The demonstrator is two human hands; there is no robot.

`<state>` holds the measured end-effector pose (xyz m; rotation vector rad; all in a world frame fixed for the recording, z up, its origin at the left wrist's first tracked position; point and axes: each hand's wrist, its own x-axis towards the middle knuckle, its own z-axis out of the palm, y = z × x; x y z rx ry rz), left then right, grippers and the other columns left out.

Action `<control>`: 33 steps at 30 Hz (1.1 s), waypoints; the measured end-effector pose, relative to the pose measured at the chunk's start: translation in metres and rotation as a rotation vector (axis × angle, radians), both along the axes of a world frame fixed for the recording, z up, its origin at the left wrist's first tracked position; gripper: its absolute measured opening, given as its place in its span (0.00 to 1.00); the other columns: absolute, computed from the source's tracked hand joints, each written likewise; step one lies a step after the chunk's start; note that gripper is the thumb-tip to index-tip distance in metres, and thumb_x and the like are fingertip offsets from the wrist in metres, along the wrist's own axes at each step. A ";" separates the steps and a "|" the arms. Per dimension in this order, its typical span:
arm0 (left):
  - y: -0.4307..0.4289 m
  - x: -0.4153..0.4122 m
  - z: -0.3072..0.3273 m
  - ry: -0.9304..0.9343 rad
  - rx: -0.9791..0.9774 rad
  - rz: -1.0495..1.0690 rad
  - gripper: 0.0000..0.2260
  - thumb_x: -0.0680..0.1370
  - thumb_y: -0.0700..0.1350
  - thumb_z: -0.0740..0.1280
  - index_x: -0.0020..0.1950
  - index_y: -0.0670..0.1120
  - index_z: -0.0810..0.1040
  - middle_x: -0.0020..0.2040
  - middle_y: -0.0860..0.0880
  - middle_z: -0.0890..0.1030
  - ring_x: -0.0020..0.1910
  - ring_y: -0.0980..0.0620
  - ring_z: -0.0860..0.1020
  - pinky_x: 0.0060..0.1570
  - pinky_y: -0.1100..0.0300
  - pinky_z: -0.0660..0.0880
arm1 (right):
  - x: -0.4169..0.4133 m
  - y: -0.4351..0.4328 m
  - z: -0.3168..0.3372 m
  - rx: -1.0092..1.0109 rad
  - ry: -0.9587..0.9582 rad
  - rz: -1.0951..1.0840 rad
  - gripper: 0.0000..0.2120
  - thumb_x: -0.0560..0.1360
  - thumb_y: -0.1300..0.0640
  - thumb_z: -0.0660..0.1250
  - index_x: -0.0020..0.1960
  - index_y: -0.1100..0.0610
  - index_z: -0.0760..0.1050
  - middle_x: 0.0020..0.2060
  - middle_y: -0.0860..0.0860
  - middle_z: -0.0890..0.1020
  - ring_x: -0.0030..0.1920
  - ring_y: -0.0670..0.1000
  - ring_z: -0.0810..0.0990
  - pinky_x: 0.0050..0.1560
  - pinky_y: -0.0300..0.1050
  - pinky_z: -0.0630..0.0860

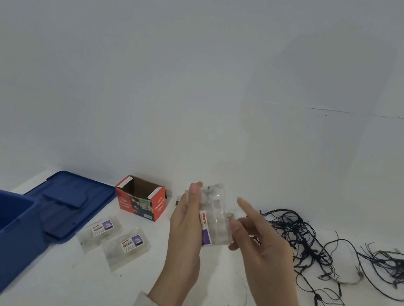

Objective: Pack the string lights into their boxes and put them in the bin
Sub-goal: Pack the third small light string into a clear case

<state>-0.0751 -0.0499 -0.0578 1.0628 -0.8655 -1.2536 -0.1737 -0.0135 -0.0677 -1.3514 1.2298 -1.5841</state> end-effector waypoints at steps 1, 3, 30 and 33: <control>0.000 0.000 0.001 0.020 0.007 0.005 0.16 0.76 0.60 0.56 0.58 0.58 0.75 0.53 0.57 0.80 0.49 0.59 0.80 0.47 0.59 0.78 | 0.001 0.000 -0.002 -0.027 -0.019 -0.020 0.12 0.73 0.62 0.68 0.51 0.45 0.78 0.34 0.46 0.81 0.32 0.43 0.77 0.37 0.29 0.73; 0.002 -0.001 0.003 0.047 0.012 0.018 0.20 0.74 0.62 0.57 0.61 0.56 0.75 0.56 0.53 0.80 0.52 0.55 0.80 0.48 0.58 0.78 | 0.004 0.000 -0.005 -0.076 -0.028 -0.055 0.08 0.73 0.60 0.70 0.45 0.47 0.80 0.36 0.45 0.81 0.34 0.44 0.78 0.37 0.32 0.74; 0.003 0.001 -0.002 -0.115 -0.075 0.074 0.12 0.74 0.61 0.57 0.52 0.58 0.72 0.46 0.57 0.80 0.42 0.62 0.81 0.35 0.70 0.76 | 0.005 -0.011 -0.020 -0.460 0.541 -0.409 0.12 0.73 0.56 0.64 0.52 0.58 0.83 0.37 0.48 0.79 0.38 0.46 0.75 0.38 0.37 0.73; 0.005 0.001 0.002 -0.116 -0.083 0.093 0.12 0.74 0.61 0.56 0.53 0.58 0.71 0.48 0.57 0.79 0.45 0.59 0.80 0.34 0.69 0.76 | 0.004 -0.012 -0.019 -0.456 0.580 -0.447 0.10 0.71 0.59 0.68 0.51 0.58 0.83 0.37 0.49 0.78 0.37 0.49 0.76 0.36 0.37 0.72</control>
